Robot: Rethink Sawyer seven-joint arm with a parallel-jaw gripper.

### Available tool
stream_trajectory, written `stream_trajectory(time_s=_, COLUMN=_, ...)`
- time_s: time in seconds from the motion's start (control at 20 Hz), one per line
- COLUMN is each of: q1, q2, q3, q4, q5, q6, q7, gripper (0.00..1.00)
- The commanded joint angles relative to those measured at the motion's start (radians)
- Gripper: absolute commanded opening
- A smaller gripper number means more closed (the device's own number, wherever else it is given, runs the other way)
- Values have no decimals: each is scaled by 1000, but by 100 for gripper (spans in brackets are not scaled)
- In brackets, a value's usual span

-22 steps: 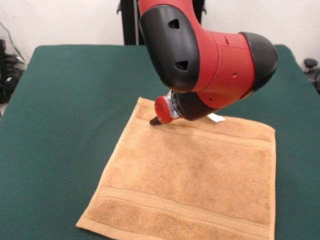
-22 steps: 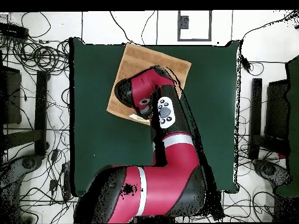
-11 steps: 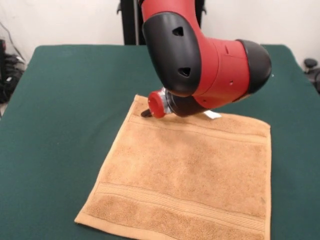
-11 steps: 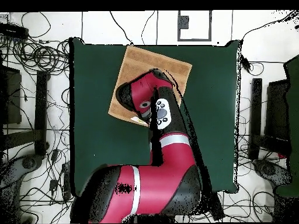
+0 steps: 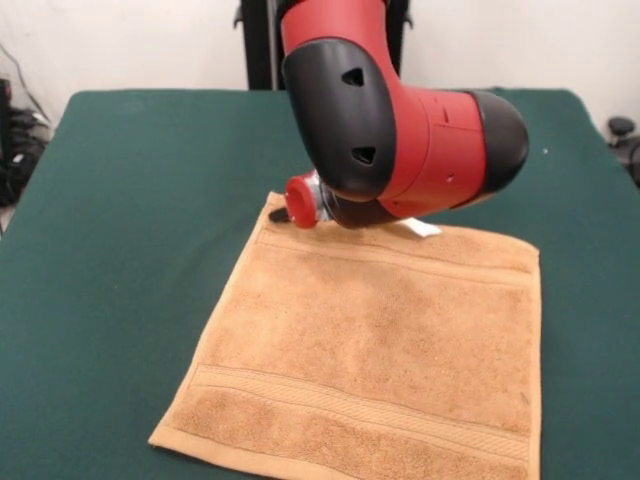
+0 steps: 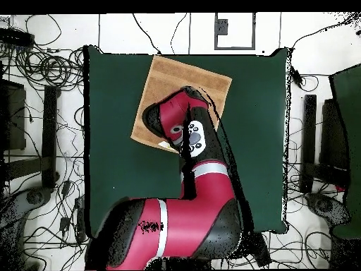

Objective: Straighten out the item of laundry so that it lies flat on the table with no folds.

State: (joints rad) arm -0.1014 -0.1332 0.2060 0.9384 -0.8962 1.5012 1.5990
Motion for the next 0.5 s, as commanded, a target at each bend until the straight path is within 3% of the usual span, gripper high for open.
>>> stream_trajectory(time_s=0.05, q1=19, q2=32, q3=-1, q4=43, q5=-61, q6=67, q7=-358, gripper=0)
stream_trajectory(time_s=0.35, q1=-6, q2=12, q3=58, q4=64, q5=-19, q6=-65, q7=-358, gripper=0)
stream_trajectory(time_s=0.5, q1=-38, q2=-68, q3=69, q4=161, q5=20, q6=-90, q7=-391, gripper=0)
